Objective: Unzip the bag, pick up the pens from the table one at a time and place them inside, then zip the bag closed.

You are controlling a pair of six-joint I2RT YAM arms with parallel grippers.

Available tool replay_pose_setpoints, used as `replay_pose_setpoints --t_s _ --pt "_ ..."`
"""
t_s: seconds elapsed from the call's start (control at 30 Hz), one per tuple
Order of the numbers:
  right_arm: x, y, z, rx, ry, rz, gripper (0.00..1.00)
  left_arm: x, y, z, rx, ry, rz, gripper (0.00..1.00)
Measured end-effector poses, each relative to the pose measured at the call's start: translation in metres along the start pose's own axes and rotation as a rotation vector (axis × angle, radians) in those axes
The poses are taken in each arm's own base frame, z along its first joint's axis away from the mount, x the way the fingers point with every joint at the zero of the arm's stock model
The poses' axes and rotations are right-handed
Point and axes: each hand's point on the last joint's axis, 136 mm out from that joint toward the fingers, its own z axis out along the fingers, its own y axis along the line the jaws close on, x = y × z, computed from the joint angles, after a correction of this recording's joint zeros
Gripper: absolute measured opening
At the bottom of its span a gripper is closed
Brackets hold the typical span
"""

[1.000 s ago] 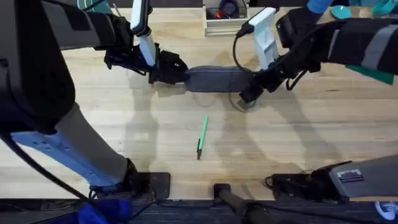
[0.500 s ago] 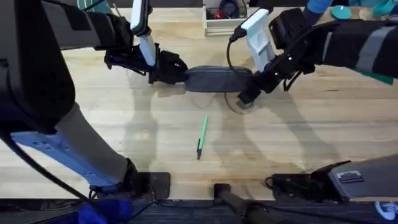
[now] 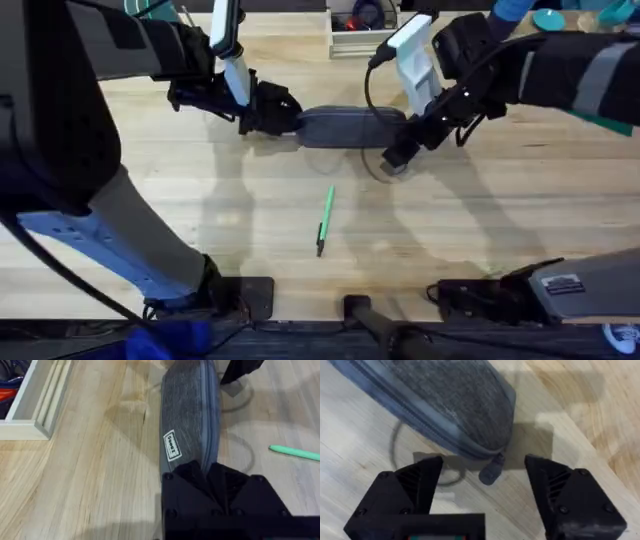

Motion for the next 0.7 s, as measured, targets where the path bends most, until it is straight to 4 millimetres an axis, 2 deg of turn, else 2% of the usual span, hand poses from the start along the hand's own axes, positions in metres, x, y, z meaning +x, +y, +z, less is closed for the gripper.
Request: replay_pose_setpoints --t_s 0.07,0.1,0.13,0.2,0.3,0.33,0.7 --pt "-0.0001 0.0000 0.0000 0.000 0.000 0.000 0.996 0.0000 0.0000 0.0000 0.000 0.000 0.000 0.042" --pt "-0.0001 -0.0001 0.0000 0.001 0.000 -0.004 0.949 0.0000 0.0001 0.0000 0.000 0.000 0.000 0.042" --pt "0.0000 -0.0001 0.0000 0.001 0.000 -0.005 0.839 0.0000 0.0000 0.0000 0.000 0.000 0.000 0.042" --pt "-0.0001 -0.0005 -0.0001 0.003 0.000 -0.007 0.560 0.0000 0.0001 0.0000 0.000 0.000 0.000 0.042" --pt "-0.0015 -0.0017 -0.0001 0.008 -0.006 -0.007 0.109 0.0000 0.0001 0.0000 0.000 0.000 0.000 0.042" --pt "-0.0021 -0.0023 0.0000 0.011 -0.008 -0.005 0.060 0.0000 0.0000 0.0000 0.000 0.000 0.000 0.042" --pt "-0.0006 -0.0083 -0.0002 0.045 0.003 -0.006 0.034 0.0000 0.0000 0.0000 0.000 0.000 0.000 0.042"
